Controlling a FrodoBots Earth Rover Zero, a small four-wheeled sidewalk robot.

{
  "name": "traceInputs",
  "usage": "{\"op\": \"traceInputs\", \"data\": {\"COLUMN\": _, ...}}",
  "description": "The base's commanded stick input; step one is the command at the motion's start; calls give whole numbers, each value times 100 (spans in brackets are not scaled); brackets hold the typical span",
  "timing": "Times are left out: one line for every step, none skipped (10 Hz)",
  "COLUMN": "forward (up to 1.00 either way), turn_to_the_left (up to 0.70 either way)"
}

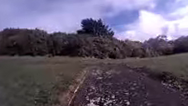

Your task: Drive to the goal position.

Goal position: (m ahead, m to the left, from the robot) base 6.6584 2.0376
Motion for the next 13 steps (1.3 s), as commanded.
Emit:
{"op": "traceInputs", "data": {"forward": 85, "turn_to_the_left": -34}}
{"op": "traceInputs", "data": {"forward": 85, "turn_to_the_left": -34}}
{"op": "traceInputs", "data": {"forward": 85, "turn_to_the_left": -34}}
{"op": "traceInputs", "data": {"forward": 85, "turn_to_the_left": -4}}
{"op": "traceInputs", "data": {"forward": 85, "turn_to_the_left": -1}}
{"op": "traceInputs", "data": {"forward": 85, "turn_to_the_left": 0}}
{"op": "traceInputs", "data": {"forward": 85, "turn_to_the_left": 0}}
{"op": "traceInputs", "data": {"forward": 85, "turn_to_the_left": 0}}
{"op": "traceInputs", "data": {"forward": 85, "turn_to_the_left": 0}}
{"op": "traceInputs", "data": {"forward": 85, "turn_to_the_left": 0}}
{"op": "traceInputs", "data": {"forward": 85, "turn_to_the_left": 0}}
{"op": "traceInputs", "data": {"forward": 85, "turn_to_the_left": 0}}
{"op": "traceInputs", "data": {"forward": 85, "turn_to_the_left": 0}}
